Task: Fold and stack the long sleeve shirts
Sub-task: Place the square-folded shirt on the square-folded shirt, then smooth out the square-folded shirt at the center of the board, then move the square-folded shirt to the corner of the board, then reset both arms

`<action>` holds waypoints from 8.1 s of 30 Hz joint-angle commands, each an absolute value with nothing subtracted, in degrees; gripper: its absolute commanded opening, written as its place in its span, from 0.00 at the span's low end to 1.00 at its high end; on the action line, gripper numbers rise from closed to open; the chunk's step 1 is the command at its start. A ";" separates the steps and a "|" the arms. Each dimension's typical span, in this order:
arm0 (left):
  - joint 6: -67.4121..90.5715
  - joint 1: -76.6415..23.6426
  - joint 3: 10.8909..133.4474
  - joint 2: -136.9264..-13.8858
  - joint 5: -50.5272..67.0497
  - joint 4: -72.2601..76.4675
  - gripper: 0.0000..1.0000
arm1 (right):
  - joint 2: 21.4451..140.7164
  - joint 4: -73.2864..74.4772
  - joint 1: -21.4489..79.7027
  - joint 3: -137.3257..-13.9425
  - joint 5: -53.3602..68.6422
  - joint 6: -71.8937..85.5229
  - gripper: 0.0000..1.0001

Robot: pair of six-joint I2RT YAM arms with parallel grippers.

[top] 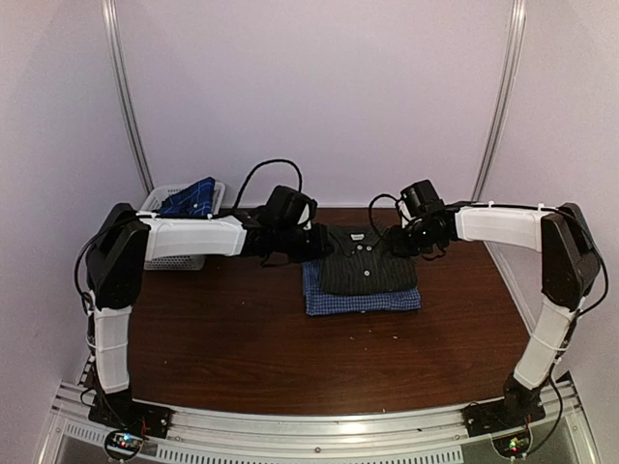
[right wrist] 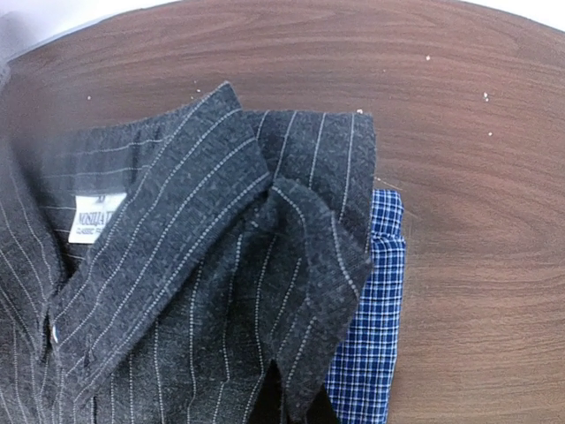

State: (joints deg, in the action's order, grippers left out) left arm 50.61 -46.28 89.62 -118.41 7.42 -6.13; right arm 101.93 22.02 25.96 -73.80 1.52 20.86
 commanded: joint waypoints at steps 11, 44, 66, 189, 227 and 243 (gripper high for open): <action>52.62 -43.16 87.11 -123.61 5.53 -4.38 0.00 | 104.47 23.14 23.30 -73.09 -0.39 18.95 0.32; 51.33 -41.11 84.81 -124.48 6.19 -5.37 0.10 | 95.26 11.57 29.62 -51.81 4.11 29.62 0.29; 40.86 -37.81 74.85 -102.26 4.06 -9.43 0.70 | 88.80 18.41 40.55 -64.77 0.26 29.72 0.81; 38.58 -46.90 48.01 -69.03 5.00 -7.65 0.98 | 69.08 4.89 56.97 -47.85 -8.62 42.93 1.00; 32.30 -48.41 51.60 -57.40 -4.79 -13.89 0.98 | 62.31 13.12 61.51 -57.30 -23.28 39.29 1.00; 31.99 -48.38 51.71 -57.28 -4.64 -14.34 0.98 | 62.08 12.38 61.35 -55.81 -24.38 39.72 1.00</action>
